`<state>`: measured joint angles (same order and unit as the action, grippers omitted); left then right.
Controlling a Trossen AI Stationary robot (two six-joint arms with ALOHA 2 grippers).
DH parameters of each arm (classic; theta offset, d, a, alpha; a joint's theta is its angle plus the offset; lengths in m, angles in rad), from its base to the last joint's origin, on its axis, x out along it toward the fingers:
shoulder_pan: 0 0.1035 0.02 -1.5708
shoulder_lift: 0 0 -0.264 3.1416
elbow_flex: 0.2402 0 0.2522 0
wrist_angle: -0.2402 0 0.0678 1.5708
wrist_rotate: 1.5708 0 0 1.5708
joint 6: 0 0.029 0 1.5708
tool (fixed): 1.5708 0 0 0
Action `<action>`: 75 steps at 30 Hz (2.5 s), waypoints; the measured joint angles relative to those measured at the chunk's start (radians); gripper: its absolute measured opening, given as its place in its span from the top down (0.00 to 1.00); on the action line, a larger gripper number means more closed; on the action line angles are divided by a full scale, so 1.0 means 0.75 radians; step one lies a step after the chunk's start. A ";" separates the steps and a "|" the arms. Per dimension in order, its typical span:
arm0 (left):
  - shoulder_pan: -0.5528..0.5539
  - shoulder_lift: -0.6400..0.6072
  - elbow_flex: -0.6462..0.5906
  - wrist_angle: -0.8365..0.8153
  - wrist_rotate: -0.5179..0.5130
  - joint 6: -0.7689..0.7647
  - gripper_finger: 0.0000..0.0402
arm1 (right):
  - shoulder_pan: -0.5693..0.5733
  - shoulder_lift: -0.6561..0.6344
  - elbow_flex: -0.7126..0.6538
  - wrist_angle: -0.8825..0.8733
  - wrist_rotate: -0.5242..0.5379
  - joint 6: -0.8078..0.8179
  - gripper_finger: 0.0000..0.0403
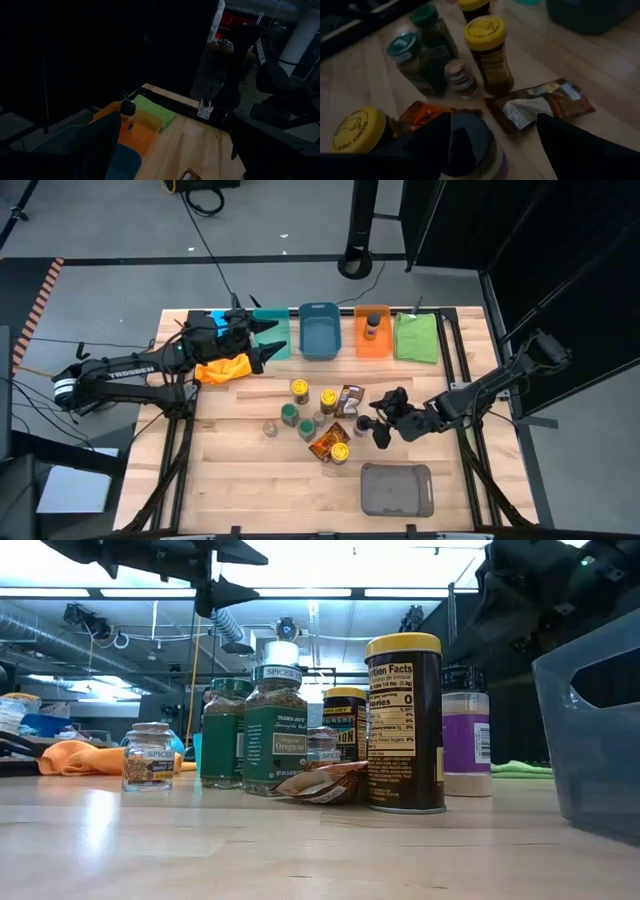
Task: Sort spices by type
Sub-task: Put the black seasoning bottle into the orange transparent bin
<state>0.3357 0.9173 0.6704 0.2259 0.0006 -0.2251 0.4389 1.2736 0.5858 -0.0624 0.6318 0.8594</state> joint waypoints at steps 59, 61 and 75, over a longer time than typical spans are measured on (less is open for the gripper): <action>-0.005 0.019 0.000 -0.025 -0.049 -0.092 0.08 | -0.002 0.263 -0.001 0.355 0.237 0.046 0.45; -0.005 0.019 0.000 -0.025 -0.049 -0.091 0.08 | -0.031 0.219 -0.001 0.351 0.282 0.000 0.45; -0.005 0.019 0.000 -0.025 -0.076 -0.051 0.08 | -0.498 -0.167 -0.001 0.193 0.493 -0.588 0.45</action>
<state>0.3321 0.9318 0.6704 0.2070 -0.0566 -0.2637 0.0657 1.1484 0.5854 0.0824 1.0016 0.4184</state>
